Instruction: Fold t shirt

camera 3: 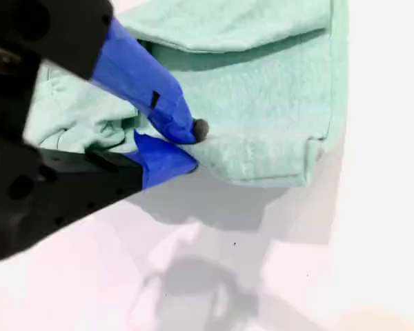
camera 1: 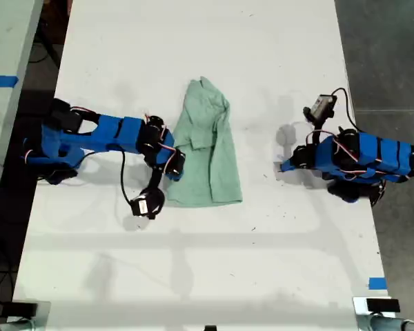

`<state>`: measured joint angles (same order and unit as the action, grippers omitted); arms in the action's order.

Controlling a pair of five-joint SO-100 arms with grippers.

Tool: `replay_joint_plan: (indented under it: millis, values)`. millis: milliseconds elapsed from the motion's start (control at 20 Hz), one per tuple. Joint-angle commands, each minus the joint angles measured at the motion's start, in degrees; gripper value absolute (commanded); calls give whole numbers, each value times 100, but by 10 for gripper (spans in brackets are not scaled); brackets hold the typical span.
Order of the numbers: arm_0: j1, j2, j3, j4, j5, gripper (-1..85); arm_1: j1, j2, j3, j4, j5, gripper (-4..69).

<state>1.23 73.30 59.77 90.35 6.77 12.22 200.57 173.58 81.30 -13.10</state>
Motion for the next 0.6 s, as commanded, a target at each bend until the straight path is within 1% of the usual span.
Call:
replay_joint_plan:
  millis: [0,100,300,550]
  values:
    - [-18,26,-589,-536,316,0,-44,62,141,9,9,2]
    - [-53,-18,-598,-1239,510,0,-44,62,141,9,0,2]
    - [-229,-492,-606,-2514,1143,0,-44,62,141,9,-9,2]
    - [-387,-1327,-694,-3577,1415,0,-35,62,141,9,-26,2]
